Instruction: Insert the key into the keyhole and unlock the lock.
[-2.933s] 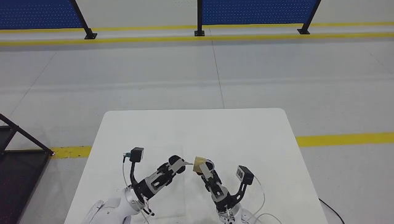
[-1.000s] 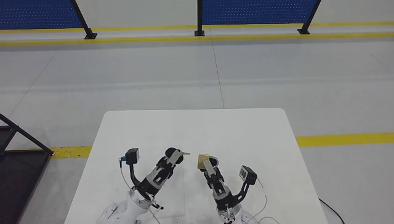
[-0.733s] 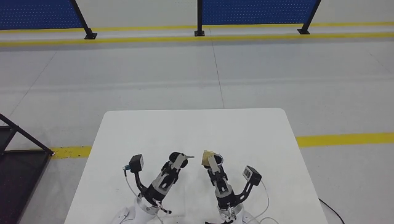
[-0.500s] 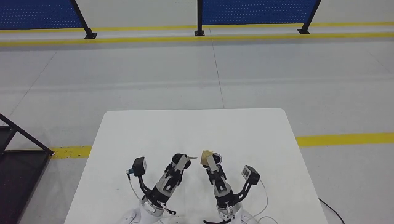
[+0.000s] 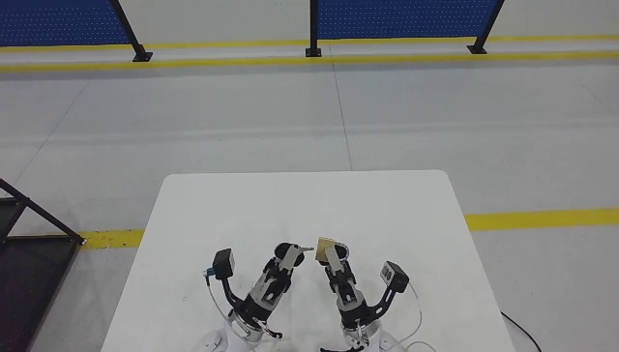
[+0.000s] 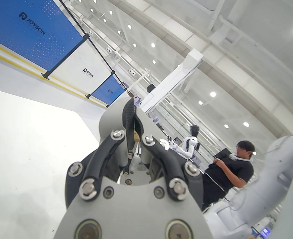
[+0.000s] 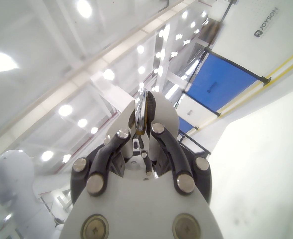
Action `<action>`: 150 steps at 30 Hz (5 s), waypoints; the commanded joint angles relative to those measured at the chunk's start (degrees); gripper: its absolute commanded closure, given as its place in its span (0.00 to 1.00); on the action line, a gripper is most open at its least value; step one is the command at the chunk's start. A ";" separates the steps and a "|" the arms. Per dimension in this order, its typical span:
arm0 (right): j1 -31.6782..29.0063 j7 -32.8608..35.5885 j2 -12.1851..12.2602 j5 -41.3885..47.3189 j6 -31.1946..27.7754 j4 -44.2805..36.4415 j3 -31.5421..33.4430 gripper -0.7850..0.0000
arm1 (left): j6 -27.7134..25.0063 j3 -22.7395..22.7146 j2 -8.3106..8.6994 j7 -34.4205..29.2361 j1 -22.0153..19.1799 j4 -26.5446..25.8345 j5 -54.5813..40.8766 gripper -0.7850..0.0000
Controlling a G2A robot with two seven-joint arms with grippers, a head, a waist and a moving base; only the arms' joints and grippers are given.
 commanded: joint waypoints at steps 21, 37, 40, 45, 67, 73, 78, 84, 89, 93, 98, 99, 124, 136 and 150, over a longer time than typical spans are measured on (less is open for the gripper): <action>0.04 0.35 -0.25 -1.05 0.46 0.43 0.19 1.00 | 0.61 0.99 -0.54 0.16 -0.84 1.17 0.38 1.00; 0.28 0.45 -0.27 -2.38 1.40 0.32 -0.07 1.00 | 1.28 1.23 -0.80 -0.33 -1.24 1.48 0.70 0.41; 0.11 0.24 -0.22 -2.40 1.24 0.14 0.07 1.00 | 1.20 1.00 -0.78 -0.58 -1.16 1.36 0.26 0.05; -0.22 -0.04 -0.10 -2.43 1.00 -0.11 0.32 1.00 | 0.57 0.20 -0.67 -0.97 -0.98 1.50 -0.40 0.24; -0.53 1.27 0.14 -1.70 1.93 -0.69 0.41 1.00 | -1.66 -1.02 -0.54 -2.40 -0.98 2.63 0.51 0.72; -0.55 2.13 0.11 -1.22 2.34 -0.83 0.43 1.00 | -1.93 -1.12 -0.55 -2.51 -0.95 2.72 0.86 0.79; -0.55 2.69 0.09 -1.06 2.57 -0.87 0.44 1.00 | -2.00 -1.06 -0.59 -2.57 -1.08 2.86 1.20 0.85; -0.56 3.47 0.09 -0.89 2.73 -0.93 0.44 1.00 | -1.84 -0.99 -0.67 -2.43 -1.35 2.99 1.69 0.87; -0.61 4.06 0.11 -0.73 2.93 -1.01 0.48 1.00 | -1.81 -1.05 -0.71 -2.04 -1.54 3.27 3.02 1.00; -0.65 4.69 0.16 -0.85 3.28 -1.06 0.49 1.00 | -1.83 -1.10 -0.75 -1.06 -1.58 3.69 5.34 1.00; -0.77 5.03 0.30 -1.07 3.46 -1.16 0.49 1.00 | -2.47 -1.08 -0.75 -0.32 -1.60 4.00 7.37 1.00; -0.81 5.00 0.35 -1.13 3.50 -1.21 0.50 1.00 | -2.51 -1.15 -0.74 -0.15 -1.57 4.07 7.75 1.00; -3.34 9.39 1.76 1.46 5.32 -4.41 1.80 1.00 | 2.12 0.59 -1.28 14.62 -2.47 7.66 26.61 1.00; -4.30 8.27 1.92 -2.14 5.25 -5.51 2.65 1.00 | -7.30 -3.27 0.31 1.21 -0.53 5.42 9.68 0.00; -4.23 17.19 3.34 -1.58 -2.36 -5.30 5.03 1.00 | -16.70 -12.45 5.55 -28.86 4.58 3.33 -18.27 0.00</action>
